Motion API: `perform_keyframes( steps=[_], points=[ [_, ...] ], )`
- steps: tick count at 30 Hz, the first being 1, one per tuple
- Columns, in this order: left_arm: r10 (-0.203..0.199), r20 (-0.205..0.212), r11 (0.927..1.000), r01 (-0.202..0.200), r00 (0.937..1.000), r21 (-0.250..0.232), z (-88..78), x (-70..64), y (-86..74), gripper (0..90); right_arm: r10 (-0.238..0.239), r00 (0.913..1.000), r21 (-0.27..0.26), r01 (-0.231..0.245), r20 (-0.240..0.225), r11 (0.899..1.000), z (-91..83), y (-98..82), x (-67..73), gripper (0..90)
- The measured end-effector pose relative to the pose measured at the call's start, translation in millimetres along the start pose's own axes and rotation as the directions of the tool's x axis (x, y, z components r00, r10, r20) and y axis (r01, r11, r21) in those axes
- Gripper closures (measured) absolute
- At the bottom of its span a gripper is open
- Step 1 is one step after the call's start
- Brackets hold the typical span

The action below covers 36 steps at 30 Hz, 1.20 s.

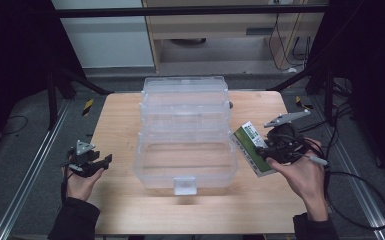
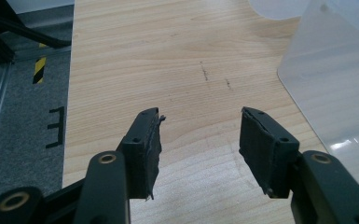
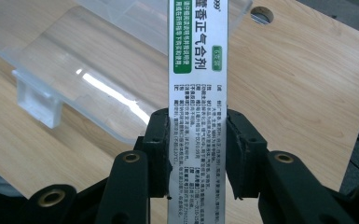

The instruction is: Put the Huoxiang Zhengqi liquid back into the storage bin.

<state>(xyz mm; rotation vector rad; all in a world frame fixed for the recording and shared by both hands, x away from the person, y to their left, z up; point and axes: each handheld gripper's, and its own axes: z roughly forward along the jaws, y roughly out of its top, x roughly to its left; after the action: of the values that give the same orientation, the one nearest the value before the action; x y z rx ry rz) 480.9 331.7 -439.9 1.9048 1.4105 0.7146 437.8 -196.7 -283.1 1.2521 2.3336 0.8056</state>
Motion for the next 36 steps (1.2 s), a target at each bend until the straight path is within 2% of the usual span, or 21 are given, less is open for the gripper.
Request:
perform_keyframes(
  steps=[9,17,22,29,34,36],
  points=[
    [-0.002,-0.002,1.0000,0.002,1.0000,-0.001,-0.1,1.2,-0.3,47.5,-0.066,0.9968,-0.024,0.065,-0.046,0.998,4.8,12.8,7.4,64.7],
    [-0.001,-0.002,1.0000,0.001,1.0000,-0.001,0.0,1.0,-0.1,47.5,-0.140,0.9843,-0.050,0.135,-0.108,0.990,13.8,23.4,12.5,64.8],
    [0.000,-0.002,1.0000,0.000,1.0000,0.000,0.2,1.1,-0.1,47.5,-0.183,0.9696,-0.069,0.174,-0.162,0.982,21.5,30.6,14.4,64.8],
    [0.001,-0.003,1.0000,-0.001,1.0000,0.003,1.5,1.1,-0.5,47.5,-0.261,0.9407,-0.098,0.245,-0.217,0.965,30.2,40.3,15.1,64.8],
    [0.001,-0.004,1.0000,-0.001,1.0000,0.004,1.8,1.4,-0.7,47.5,-0.290,0.9223,-0.110,0.270,-0.256,0.957,36.4,45.8,14.9,64.7],
    [0.001,-0.004,1.0000,-0.001,1.0000,0.006,2.0,1.5,-0.8,47.5,-0.313,0.9120,-0.109,0.294,-0.265,0.949,40.0,48.2,15.1,64.7]
  ],
)
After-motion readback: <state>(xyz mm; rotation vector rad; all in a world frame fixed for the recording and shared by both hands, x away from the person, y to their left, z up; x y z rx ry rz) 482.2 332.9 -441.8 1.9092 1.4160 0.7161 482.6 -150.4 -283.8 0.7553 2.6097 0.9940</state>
